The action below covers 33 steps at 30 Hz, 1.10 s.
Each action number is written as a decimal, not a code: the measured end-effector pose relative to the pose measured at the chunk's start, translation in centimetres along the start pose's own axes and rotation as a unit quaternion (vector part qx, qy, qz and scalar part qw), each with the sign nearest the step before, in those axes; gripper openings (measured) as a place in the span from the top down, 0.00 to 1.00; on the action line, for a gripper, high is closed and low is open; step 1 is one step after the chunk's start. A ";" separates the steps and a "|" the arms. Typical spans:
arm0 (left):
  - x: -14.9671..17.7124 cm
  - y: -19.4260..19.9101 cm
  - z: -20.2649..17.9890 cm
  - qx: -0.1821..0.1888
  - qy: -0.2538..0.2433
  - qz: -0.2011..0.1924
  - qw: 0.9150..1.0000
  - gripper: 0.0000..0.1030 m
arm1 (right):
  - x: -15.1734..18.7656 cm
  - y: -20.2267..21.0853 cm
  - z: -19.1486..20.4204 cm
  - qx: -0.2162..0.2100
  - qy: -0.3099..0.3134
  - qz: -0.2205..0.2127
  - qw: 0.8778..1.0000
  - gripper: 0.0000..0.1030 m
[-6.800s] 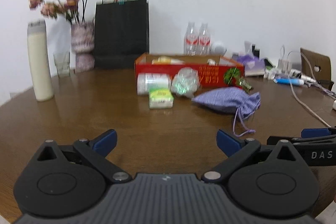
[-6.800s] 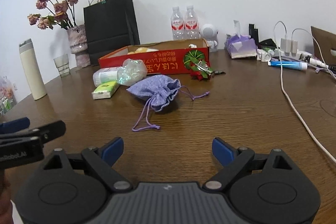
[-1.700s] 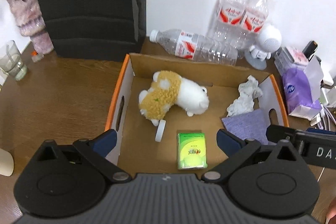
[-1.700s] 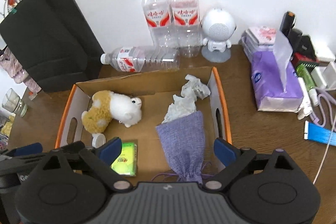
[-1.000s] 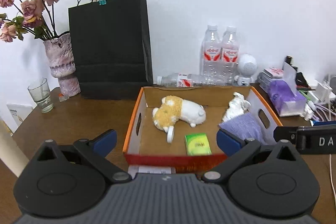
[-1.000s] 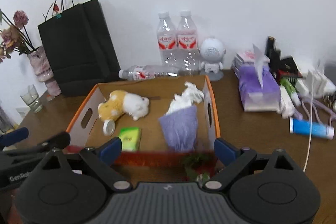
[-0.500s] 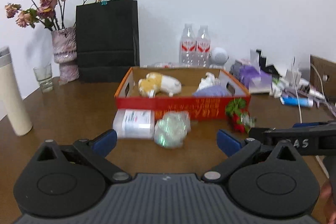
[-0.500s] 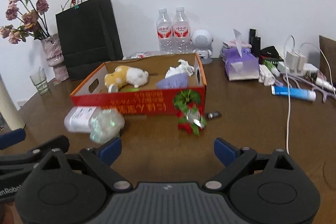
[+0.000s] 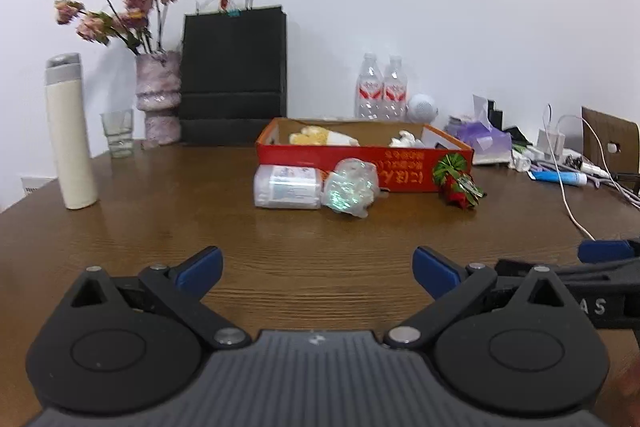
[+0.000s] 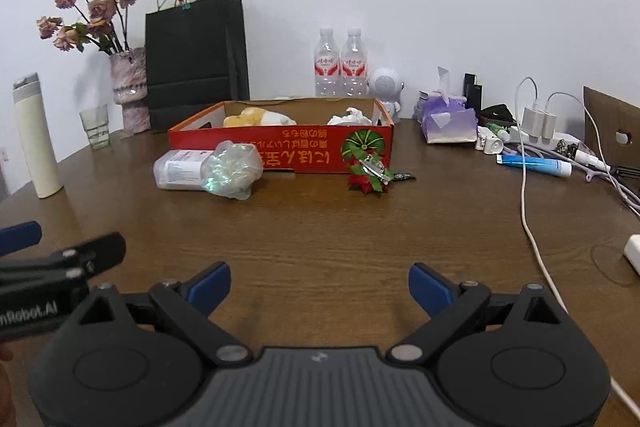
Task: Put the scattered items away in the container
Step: 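Withdraw both grippers from the box toward the items on the table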
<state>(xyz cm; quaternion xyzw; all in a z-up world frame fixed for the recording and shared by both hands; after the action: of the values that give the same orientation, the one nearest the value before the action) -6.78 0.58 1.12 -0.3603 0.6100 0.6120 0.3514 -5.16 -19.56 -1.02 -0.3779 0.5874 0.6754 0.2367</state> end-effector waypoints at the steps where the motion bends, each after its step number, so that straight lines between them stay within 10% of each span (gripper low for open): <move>1: 0.3 0.3 0.1 -0.003 -0.002 -0.003 1.000 0.00 | 0.3 0.3 0.1 -0.001 0.006 -0.005 1.000 0.06; 33: 2.3 -2.6 1.1 0.011 -0.005 0.079 0.997 0.00 | 1.5 -2.4 -1.4 -0.054 -0.053 0.031 0.997 0.04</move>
<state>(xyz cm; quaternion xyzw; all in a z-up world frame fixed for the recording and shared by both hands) -5.69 1.72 -2.16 -0.3042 0.6417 0.6325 0.3093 -3.92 -20.62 -3.67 -0.3350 0.5479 0.7326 0.2256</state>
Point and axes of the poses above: each gripper's, at about its wrist camera, not at the fingertips, and y roughly against the way its jaws point, z to its left, x to its underside, the point moved 4 cm from there along -y, roughly the way its jaws point, and after that the axes turned 9 degrees about z, right-handed, at the moved point
